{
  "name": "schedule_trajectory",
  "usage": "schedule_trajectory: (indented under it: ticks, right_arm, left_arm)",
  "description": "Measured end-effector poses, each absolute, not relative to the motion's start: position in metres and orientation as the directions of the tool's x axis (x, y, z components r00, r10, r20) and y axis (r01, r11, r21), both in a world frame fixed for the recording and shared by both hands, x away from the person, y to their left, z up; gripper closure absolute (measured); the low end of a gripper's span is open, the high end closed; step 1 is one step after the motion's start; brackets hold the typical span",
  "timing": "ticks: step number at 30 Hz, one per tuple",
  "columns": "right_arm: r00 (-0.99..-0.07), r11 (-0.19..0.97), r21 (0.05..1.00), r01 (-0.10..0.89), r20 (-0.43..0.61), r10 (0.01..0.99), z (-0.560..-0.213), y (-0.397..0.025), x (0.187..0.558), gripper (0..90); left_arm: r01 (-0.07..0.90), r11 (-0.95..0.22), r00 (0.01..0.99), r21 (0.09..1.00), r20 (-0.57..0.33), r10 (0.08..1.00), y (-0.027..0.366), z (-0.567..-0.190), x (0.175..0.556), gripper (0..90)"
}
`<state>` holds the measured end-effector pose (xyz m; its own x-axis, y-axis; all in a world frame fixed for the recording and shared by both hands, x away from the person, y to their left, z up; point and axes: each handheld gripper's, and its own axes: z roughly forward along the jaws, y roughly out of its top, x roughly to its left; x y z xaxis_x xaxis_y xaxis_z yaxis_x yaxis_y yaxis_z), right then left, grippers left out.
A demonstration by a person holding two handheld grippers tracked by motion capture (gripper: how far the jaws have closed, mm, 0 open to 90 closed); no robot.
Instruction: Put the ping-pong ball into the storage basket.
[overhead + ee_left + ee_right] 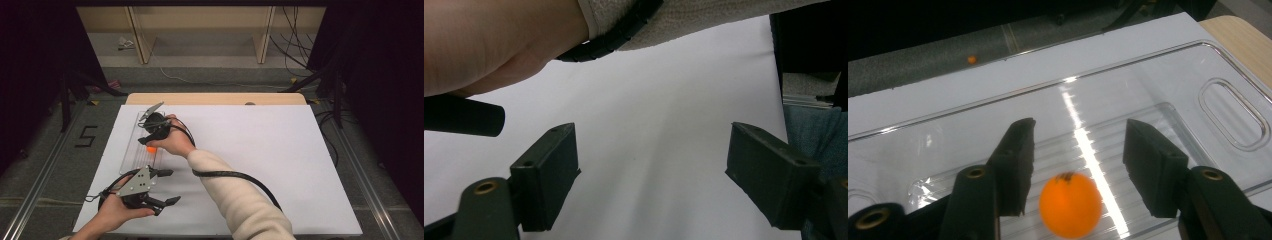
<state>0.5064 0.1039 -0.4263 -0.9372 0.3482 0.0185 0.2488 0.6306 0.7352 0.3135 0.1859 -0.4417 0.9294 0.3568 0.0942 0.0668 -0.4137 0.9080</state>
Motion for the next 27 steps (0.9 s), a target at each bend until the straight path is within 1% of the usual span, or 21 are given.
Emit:
schedule_trajectory:
  ticks: [4,14,15,19,22,27]
  right_arm:
    - [-0.932,0.617,0.744,0.257,0.022,0.362,-0.424,0.103,0.506,38.0]
    - [-0.931,0.588,0.768,0.252,0.028,0.363,-0.412,0.094,0.502,25.1]
    - [-0.928,0.582,0.772,0.254,0.025,0.371,-0.411,0.093,0.502,22.8]
    - [-0.922,0.572,0.78,0.255,0.019,0.386,-0.406,0.085,0.501,18.3]
    - [-0.919,0.57,0.78,0.257,0.015,0.394,-0.404,0.077,0.501,16.8]
    - [-0.911,0.566,0.78,0.268,0.013,0.413,-0.404,0.063,0.501,16.7]
  left_arm:
    - [0.067,-0.413,0.929,0.908,0.094,0.357,0.186,-0.442,0.314,20.2]
    - [0.068,-0.412,0.929,0.909,0.093,0.359,0.186,-0.442,0.314,20.2]
    - [0.069,-0.412,0.928,0.909,0.093,0.36,0.186,-0.442,0.314,20.1]
    - [0.069,-0.412,0.928,0.909,0.093,0.36,0.186,-0.442,0.314,20.1]
    - [0.07,-0.41,0.928,0.909,0.092,0.362,0.186,-0.442,0.314,20.1]
    - [0.07,-0.411,0.928,0.909,0.093,0.362,0.186,-0.442,0.314,20.1]
